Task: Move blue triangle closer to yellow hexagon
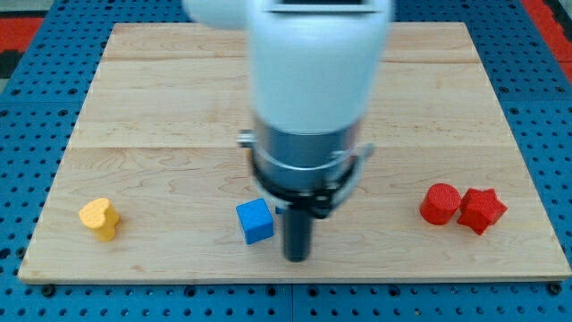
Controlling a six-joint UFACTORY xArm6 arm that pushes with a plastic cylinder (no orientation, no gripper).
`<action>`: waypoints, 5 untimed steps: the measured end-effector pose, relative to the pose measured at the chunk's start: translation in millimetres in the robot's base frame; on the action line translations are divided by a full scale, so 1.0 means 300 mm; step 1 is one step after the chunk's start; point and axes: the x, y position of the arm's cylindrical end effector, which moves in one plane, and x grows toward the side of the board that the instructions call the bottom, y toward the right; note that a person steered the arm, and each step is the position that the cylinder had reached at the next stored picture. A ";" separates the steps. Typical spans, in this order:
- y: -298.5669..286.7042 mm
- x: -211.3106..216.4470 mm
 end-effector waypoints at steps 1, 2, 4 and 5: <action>-0.158 -0.127; -0.259 -0.241; -0.163 -0.059; 0.014 -0.058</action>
